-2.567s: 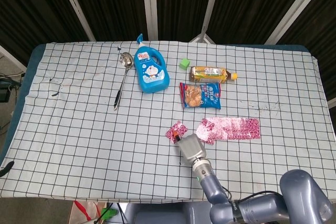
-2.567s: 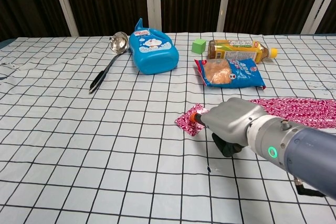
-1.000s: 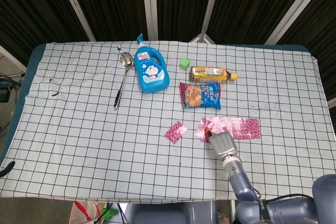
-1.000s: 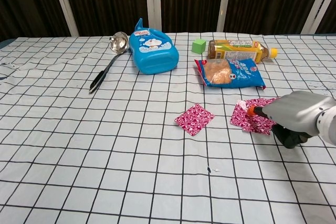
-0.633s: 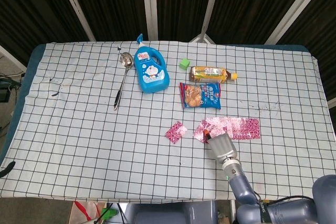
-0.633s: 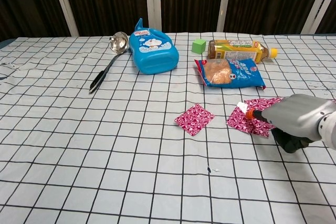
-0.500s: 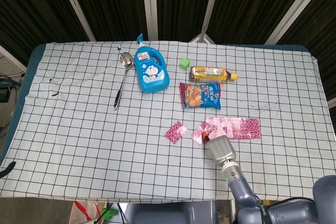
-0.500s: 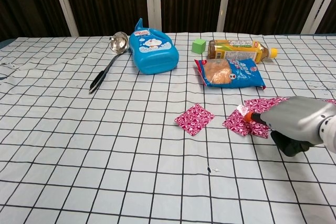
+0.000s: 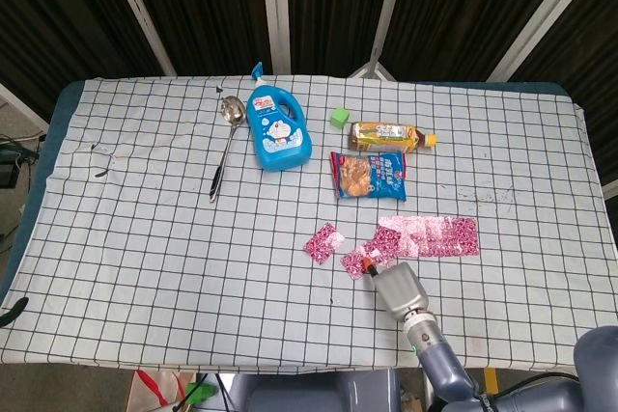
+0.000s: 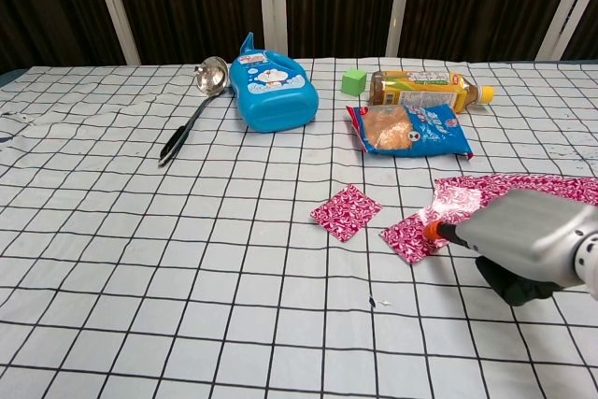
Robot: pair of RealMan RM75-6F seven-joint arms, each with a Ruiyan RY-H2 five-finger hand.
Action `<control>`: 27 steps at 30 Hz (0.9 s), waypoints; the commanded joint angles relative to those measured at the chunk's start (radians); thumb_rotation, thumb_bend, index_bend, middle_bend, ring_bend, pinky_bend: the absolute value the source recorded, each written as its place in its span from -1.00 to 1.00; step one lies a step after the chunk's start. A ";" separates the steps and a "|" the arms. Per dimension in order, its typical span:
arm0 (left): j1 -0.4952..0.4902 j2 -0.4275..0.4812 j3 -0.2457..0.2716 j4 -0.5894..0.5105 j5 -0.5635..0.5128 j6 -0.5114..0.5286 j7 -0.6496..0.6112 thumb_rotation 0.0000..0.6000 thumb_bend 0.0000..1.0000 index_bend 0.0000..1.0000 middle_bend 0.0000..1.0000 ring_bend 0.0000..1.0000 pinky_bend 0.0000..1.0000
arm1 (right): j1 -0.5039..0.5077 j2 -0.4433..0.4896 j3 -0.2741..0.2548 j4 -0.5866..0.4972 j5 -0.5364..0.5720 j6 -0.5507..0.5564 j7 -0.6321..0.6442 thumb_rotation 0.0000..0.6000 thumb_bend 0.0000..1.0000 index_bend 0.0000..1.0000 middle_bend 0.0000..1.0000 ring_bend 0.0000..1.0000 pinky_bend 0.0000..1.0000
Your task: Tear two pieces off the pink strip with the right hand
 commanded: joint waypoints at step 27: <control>0.004 0.001 0.000 0.001 0.001 0.005 -0.003 1.00 -0.45 -0.69 -1.00 -1.00 -0.83 | -0.032 0.017 -0.015 -0.109 -0.075 0.044 -0.044 1.00 0.68 -0.76 0.67 0.76 0.42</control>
